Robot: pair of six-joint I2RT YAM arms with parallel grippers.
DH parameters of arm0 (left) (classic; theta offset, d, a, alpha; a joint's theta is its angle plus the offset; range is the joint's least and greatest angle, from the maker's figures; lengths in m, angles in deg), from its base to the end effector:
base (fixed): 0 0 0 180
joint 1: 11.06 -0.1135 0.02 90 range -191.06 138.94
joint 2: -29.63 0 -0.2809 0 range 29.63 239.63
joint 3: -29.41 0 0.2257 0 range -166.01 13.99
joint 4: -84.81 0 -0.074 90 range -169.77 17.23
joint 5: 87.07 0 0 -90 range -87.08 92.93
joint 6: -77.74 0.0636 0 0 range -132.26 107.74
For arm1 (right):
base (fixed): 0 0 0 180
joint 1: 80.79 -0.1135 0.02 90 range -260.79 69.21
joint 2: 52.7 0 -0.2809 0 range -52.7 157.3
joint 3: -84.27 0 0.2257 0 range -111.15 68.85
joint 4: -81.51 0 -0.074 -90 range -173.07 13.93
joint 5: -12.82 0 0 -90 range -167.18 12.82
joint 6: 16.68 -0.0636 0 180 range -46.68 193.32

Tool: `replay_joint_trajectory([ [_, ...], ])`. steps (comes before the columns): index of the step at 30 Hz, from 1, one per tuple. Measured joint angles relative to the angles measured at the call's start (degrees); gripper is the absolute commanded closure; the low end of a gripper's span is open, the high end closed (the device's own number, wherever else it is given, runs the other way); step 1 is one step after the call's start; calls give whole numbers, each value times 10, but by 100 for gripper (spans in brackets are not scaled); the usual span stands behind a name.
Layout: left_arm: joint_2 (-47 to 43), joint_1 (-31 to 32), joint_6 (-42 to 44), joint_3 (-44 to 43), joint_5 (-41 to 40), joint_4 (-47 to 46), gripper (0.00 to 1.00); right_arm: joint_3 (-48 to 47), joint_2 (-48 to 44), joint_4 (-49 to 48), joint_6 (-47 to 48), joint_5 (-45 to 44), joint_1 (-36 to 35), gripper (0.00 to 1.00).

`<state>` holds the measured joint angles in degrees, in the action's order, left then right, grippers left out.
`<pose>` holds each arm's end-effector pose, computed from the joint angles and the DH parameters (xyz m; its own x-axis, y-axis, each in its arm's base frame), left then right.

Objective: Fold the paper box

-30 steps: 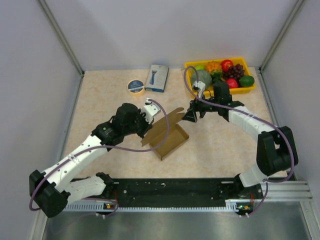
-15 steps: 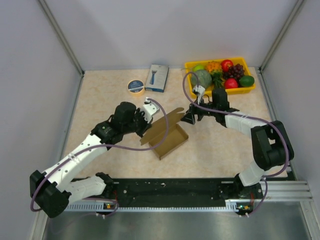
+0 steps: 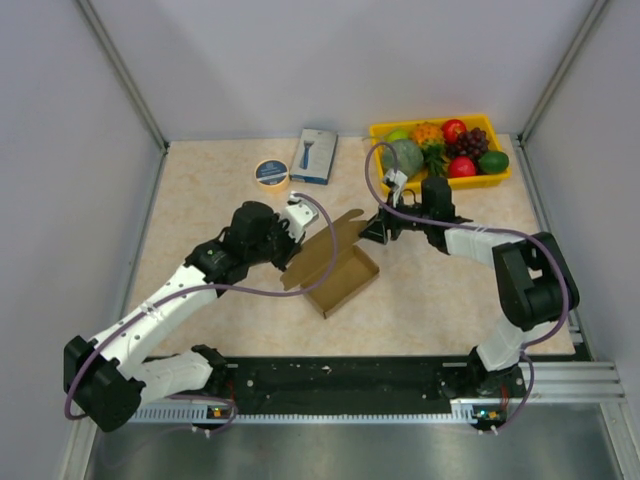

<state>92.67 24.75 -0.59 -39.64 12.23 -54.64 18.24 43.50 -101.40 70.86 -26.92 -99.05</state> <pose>0.1803 -0.1428 0.3100 -0.3117 0.4710 -0.8252 0.7642 0.6404 0.0769 0.3146 0.1553 0.2268 -0.4710 -0.1265 -0.8730 -0.8300 0.3987 0.3900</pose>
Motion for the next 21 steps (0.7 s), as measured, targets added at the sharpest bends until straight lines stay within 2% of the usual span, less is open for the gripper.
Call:
replay_joint_trajectory([
  [2, 0, -2, 0, 0, -2, -1, 96, 0, 0, -8, -3, 1, 0, 48],
  [7, 0, -4, 0, 0, 2, -3, 99, 0, 0, -8, 0, 1, 0, 31],
  [12, 0, -5, 6, 0, 26, -2, 100, -6, 2, 10, 19, -5, 0, 27],
  [17, 0, -5, 12, -2, 41, 1, 100, -16, 5, 35, 44, -14, 0, 30],
  [21, 0, -5, 16, -8, 47, 6, 99, -28, 10, 42, 50, -3, -1, 44],
])
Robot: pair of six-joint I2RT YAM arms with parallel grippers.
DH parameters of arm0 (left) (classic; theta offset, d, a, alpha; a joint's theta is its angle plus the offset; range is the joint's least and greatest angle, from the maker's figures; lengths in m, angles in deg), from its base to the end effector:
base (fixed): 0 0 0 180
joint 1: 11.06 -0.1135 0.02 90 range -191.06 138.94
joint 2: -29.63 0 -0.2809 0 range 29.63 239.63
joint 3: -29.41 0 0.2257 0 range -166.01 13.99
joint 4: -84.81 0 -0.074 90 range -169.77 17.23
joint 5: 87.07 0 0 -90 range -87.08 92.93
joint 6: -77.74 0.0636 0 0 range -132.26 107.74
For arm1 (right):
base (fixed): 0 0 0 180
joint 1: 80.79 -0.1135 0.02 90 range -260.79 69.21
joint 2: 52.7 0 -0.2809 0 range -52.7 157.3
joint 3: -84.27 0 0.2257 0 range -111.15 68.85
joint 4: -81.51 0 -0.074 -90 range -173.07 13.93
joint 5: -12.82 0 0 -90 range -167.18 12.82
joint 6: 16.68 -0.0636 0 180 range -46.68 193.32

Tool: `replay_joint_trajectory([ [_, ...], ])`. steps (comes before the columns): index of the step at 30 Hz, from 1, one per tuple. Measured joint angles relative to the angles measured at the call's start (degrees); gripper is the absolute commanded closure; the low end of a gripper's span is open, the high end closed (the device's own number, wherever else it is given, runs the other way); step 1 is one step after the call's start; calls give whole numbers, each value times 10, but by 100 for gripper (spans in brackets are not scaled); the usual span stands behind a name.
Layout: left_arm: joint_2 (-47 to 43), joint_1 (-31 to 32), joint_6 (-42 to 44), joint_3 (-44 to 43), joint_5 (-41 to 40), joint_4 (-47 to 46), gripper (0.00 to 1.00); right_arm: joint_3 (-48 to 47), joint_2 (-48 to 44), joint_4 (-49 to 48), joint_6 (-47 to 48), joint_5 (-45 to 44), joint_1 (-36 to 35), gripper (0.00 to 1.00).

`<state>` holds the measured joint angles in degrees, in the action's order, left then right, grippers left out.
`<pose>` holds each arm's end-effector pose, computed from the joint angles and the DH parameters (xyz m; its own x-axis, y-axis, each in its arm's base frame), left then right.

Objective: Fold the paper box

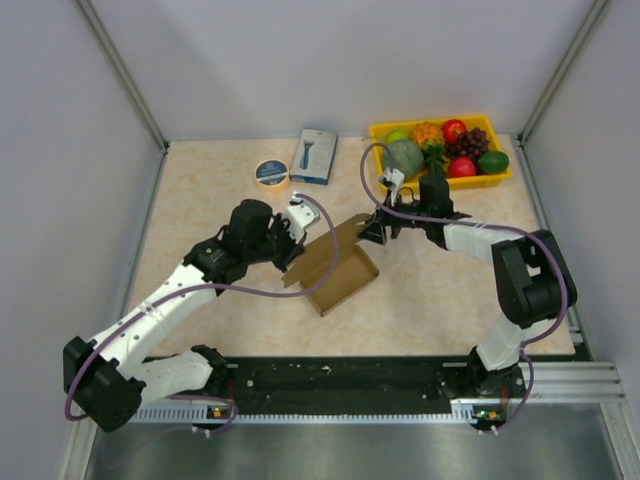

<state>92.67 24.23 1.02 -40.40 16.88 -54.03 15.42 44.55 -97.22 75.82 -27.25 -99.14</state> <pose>0.1779 -0.1447 0.3138 -0.2826 0.4731 -0.8344 0.8096 0.5842 0.0570 0.3205 0.1576 0.2279 -0.4330 -0.1732 -0.8846 -0.8535 0.3945 0.3405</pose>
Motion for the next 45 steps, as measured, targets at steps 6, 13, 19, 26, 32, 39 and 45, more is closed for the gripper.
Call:
replay_joint_trajectory([
  [6, 10, -1, 0, -10, 0, 2, 88, 2, 0, -19, -11, 21, -4, 66],
  [13, 22, -14, -61, -17, -66, -1, 48, 66, -25, -72, -32, -2, -4, 83],
  [19, -23, -39, -154, -2, -144, -8, 16, 114, -73, -92, -35, -48, -4, 94],
  [26, -144, -81, -250, 73, -207, -14, 16, 133, -127, -98, -40, -87, -8, 97],
  [32, -78, -143, -273, 98, -137, -54, 30, 133, -137, -89, -32, -110, -8, 99],
  [39, 41, -186, -261, 98, -21, -118, 35, 133, -137, -70, -15, -125, -8, 99],
  [45, 143, -216, -239, 63, 62, -137, 36, 133, -135, -68, -9, -127, -8, 100],
])
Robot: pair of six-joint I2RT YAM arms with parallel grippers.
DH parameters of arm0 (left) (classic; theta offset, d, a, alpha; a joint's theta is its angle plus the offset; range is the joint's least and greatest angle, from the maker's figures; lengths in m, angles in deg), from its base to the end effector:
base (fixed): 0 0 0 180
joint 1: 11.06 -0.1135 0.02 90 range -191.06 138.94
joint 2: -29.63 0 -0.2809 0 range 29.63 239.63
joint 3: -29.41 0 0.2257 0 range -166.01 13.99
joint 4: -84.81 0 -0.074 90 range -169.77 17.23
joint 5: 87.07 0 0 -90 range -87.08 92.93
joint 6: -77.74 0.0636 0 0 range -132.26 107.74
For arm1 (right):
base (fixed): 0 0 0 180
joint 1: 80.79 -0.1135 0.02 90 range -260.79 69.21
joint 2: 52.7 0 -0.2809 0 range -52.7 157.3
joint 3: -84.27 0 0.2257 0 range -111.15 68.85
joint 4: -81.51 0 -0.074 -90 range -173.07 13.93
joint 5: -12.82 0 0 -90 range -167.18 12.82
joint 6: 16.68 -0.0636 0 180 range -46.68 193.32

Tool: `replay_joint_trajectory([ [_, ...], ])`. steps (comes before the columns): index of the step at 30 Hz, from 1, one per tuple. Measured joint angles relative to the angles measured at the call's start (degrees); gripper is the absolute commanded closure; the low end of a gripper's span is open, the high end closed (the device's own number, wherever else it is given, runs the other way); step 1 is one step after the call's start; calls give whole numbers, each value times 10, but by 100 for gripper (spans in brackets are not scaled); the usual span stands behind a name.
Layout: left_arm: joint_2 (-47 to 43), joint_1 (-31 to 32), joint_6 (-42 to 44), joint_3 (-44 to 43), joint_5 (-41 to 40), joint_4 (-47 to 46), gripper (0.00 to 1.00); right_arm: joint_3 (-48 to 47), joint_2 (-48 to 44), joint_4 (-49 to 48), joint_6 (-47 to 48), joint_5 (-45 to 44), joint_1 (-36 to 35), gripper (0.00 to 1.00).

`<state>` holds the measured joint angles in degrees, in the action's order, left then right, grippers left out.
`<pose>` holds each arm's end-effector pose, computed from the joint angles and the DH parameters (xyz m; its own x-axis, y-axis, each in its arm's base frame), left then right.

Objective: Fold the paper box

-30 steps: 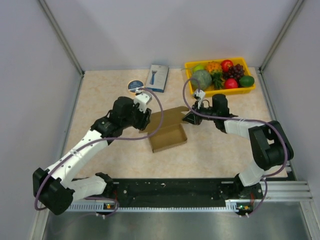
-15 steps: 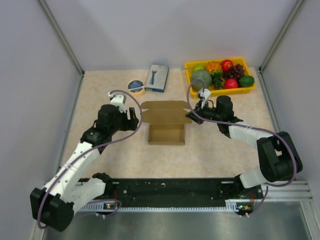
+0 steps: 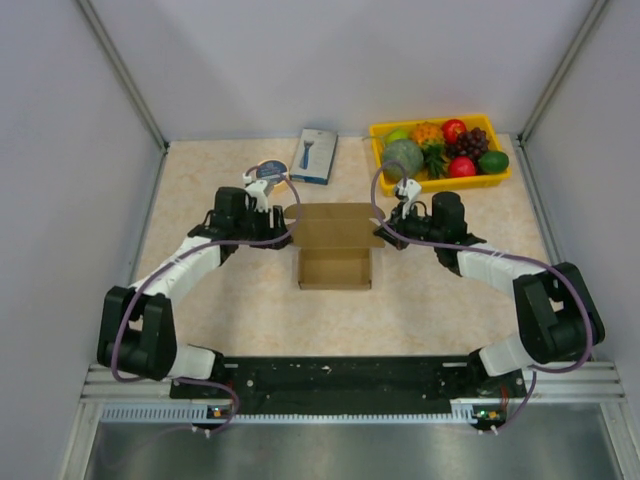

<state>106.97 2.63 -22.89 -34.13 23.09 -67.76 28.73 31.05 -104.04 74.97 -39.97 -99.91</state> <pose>0.2651 -0.0871 0.2456 -0.7168 -0.0036 -0.6973 0.3477 0.8649 -0.3620 0.2740 0.1357 0.2380 -0.3412 -0.1425 -0.9291 -0.7983 0.5658 0.2063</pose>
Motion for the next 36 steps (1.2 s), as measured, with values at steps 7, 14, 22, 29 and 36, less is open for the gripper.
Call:
replay_joint_trajectory([
  [7, 59, 0, 21, -59, 46, -10, 62, 0, 0, 0, 3, 0, 0, 100],
  [14, 77, -1, 29, -79, 51, -11, 76, 0, 0, 1, 2, -2, 0, 100],
  [22, 76, 0, 20, -68, 75, -21, 78, 0, 0, 0, 1, -1, 0, 100],
  [29, 66, 8, 6, -55, 65, -24, 93, 0, 0, 0, -2, -7, -7, 93],
  [36, 10, 65, 1, -20, -23, -42, 99, 0, -18, 56, -52, -94, -36, 57],
])
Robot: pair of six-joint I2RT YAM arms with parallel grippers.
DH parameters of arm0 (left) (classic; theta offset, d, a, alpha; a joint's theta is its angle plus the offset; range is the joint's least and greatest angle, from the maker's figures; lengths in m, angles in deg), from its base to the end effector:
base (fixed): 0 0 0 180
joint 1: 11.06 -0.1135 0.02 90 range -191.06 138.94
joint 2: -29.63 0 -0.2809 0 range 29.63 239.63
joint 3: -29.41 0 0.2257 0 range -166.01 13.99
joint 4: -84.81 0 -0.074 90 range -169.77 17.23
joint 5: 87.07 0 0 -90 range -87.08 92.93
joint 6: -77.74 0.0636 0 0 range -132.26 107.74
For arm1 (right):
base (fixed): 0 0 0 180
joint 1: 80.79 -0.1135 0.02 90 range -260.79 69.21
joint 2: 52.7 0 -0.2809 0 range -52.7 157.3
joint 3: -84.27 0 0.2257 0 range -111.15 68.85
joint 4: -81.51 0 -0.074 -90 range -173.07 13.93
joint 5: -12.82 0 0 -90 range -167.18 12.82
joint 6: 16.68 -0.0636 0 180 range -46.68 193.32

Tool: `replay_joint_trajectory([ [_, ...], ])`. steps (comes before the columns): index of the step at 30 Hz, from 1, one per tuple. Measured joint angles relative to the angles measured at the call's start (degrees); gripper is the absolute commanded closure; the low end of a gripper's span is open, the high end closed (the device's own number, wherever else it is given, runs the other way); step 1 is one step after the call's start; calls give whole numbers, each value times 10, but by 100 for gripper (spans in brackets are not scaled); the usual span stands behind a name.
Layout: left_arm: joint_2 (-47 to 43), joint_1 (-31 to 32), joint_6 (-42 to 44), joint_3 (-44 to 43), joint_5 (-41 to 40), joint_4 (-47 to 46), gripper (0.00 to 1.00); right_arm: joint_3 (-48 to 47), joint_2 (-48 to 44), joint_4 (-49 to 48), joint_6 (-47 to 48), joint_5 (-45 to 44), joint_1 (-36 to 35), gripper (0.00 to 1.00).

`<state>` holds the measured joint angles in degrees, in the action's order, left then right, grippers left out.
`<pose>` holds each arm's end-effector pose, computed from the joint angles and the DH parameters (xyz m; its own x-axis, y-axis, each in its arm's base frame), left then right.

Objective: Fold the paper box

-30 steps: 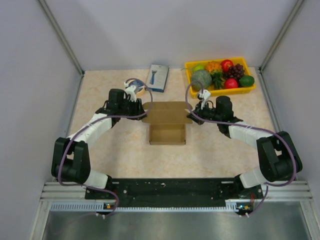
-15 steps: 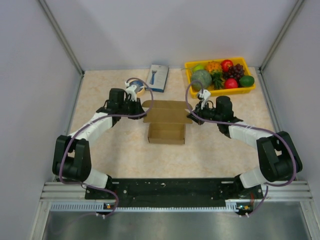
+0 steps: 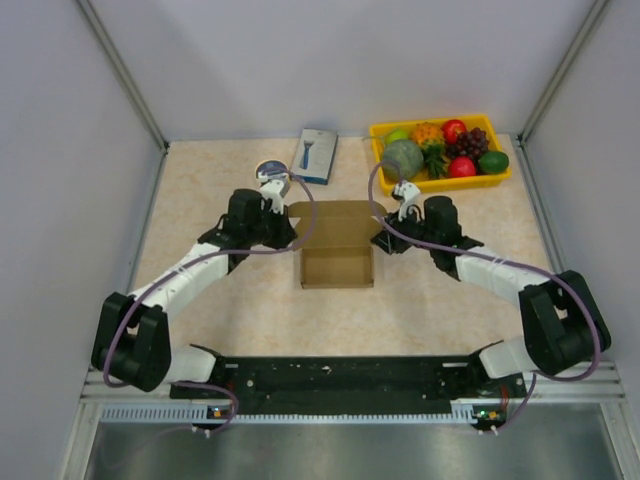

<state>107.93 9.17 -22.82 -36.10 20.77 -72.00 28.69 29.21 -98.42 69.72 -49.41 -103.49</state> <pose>0.2673 -0.1193 0.2596 -0.6449 0.0517 -0.7625 0.4512 0.8310 -0.3252 0.2648 0.1429 0.2336 -0.4550 -0.1301 -0.8809 -0.6993 0.6647 0.2630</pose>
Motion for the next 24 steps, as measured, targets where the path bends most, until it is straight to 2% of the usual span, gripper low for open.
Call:
replay_joint_trajectory([
  [3, -31, 29, 8, 22, -41, -10, 100, -5, -30, 59, -23, -44, -1, 45],
  [7, -55, 48, 25, 42, -84, -20, 100, -38, -64, 156, -34, -86, 3, 41],
  [12, -58, 59, 43, 52, -125, -24, 100, -96, -105, 263, -19, -99, 20, 50],
  [13, -59, 60, 46, 55, -129, -26, 100, -110, -107, 276, -11, -96, 21, 57],
  [14, -60, 62, 47, 57, -133, -28, 100, -120, -107, 283, -3, -92, 23, 60],
  [17, -63, 67, 52, 59, -141, -32, 100, -153, -97, 298, 40, -68, 23, 64],
  [24, -69, 73, 63, 59, -147, -39, 100, -209, -15, 300, 121, -1, 24, 65],
])
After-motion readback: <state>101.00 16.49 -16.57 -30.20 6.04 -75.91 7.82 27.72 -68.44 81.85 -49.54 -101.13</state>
